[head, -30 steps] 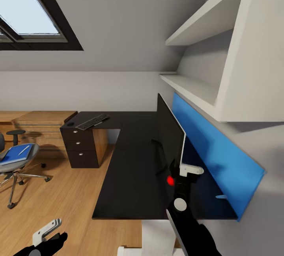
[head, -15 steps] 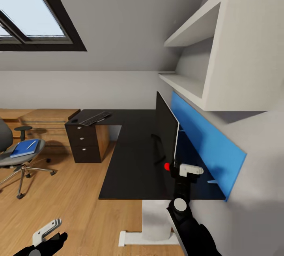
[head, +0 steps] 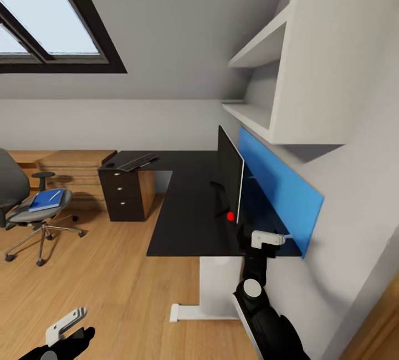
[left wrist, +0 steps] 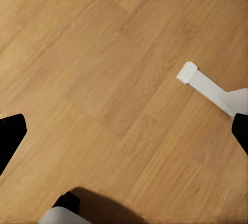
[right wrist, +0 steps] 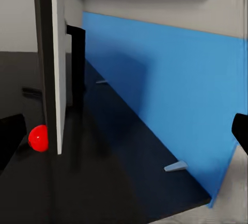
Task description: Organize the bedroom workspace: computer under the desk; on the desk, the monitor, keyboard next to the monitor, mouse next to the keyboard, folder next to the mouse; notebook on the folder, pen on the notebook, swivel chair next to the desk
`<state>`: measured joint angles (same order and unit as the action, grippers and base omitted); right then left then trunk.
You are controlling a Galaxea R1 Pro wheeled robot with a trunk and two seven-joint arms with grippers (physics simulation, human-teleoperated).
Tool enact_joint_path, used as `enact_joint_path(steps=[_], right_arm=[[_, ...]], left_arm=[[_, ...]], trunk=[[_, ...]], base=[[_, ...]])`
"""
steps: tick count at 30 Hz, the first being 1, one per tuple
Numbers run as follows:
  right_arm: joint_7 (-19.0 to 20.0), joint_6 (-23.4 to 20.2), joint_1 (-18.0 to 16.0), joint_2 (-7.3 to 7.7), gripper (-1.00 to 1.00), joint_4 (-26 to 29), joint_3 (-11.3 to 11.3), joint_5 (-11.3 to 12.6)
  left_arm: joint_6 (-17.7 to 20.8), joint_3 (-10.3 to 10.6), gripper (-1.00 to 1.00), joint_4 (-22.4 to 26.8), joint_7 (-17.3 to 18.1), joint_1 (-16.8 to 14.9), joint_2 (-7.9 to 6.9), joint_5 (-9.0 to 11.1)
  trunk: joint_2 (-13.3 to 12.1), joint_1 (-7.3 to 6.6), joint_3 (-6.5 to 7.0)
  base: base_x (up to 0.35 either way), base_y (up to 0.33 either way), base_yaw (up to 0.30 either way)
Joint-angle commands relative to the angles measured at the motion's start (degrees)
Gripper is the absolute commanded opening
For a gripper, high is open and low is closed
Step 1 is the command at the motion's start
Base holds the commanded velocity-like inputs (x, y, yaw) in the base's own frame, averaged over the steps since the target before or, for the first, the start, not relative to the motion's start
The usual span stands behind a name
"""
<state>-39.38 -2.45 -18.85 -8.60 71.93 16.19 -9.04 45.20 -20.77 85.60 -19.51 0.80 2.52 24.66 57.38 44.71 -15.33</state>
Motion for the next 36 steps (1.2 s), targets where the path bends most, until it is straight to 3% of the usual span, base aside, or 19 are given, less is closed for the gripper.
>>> enact_joint_path(steps=[1, 4, 11, 17, 20, 21, 25, 27, 29, 31, 34, 36], right_arm=[[-0.3, -0.2, 0.0, -0.01, 1.0, 0.0, 0.1, -0.4], [-0.2, -0.2, 0.0, -0.11, 1.0, 0.0, 0.3, -0.3], [-0.2, -0.3, 0.0, -0.27, 1.0, 0.0, 3.9, -0.3], [-0.4, -0.3, 0.2, 0.0, 1.0, 0.0, 3.7, -0.3], [-0.6, -0.3, 0.6, 0.04, 1.0, 0.1, 3.7, -0.3], [-1.9, -0.2, 4.1, 0.07, 1.0, 1.0, 3.7, -0.4], [-2.3, 0.1, 7.6, 0.13, 1.0, 1.6, 3.6, -0.3], [-2.4, 1.8, 9.5, 0.17, 1.0, 0.4, 3.6, -0.2], [-2.4, 4.8, 10.7, 0.23, 1.0, -2.8, 3.5, 0.3], [-2.4, 6.3, 11.1, 0.34, 1.0, -4.9, 3.5, 0.5], [-2.4, 10.4, 11.5, 0.89, 1.0, -11.5, 3.5, 0.9], [-2.4, 12.1, 11.6, 1.04, 1.0, -14.2, 3.5, 0.9]], left_arm=[[0.2, -0.1, 1.0, 0.1, -0.4, 0.0, 0.03, 0.6], [0.2, 0.0, 1.0, 0.1, -0.4, 0.0, 0.09, 0.6], [0.2, -0.1, 1.0, 0.1, -0.4, 0.0, 0.03, 0.7], [0.2, 0.3, 1.0, 0.1, -0.4, 0.0, 0.11, 0.7], [0.2, 0.4, 1.0, -0.1, -0.5, 0.0, 0.06, 0.5], [0.1, 0.5, 1.0, -0.5, -0.6, 0.0, 0.11, 0.0], [-0.5, 0.5, 1.0, -1.8, -0.6, 0.0, 0.06, -0.6], [-1.6, 0.5, 1.0, -3.8, -0.6, 0.0, 0.04, -2.4], [-5.5, 0.5, 1.0, -7.9, -0.4, 0.0, 0.03, -5.4], [-8.5, 0.5, 1.0, -10.3, 0.0, 0.0, 0.03, -6.9], [-16.9, 0.5, 1.0, -16.6, 2.5, 0.0, 0.03, -11.0], [-19.9, 0.5, 1.0, -18.9, 4.0, 0.0, 0.03, -12.6]], trunk=[[0.1, -0.03, -0.06], [0.1, -0.03, -0.06], [0.1, -0.03, -0.06], [0.1, -0.03, -0.06], [-1.2, -0.69, 0.48], [-1.6, -0.91, 0.66], [-3.2, -1.79, 1.37], [-4.0, -2.22, 1.73], [-4.8, -2.66, 2.09], [-5.6, -3.1, 2.45], [-6.8, -3.76, 2.99], [-7.6, -4.2, 3.35]], base=[[-0.335, 0.0, 0.0], [-0.335, 0.0, 0.0], [-0.335, 0.0, 0.0], [-0.243, 0.0, 0.0], [-0.015, 0.0, 0.0], [-0.001, 0.0, 0.0], [0.0, 0.0, 0.0], [0.0, 0.0, 0.0], [0.0, 0.0, 0.0], [0.0, 0.0, 0.0], [0.0, 0.0, 0.0], [0.0, 0.0, 0.0]])
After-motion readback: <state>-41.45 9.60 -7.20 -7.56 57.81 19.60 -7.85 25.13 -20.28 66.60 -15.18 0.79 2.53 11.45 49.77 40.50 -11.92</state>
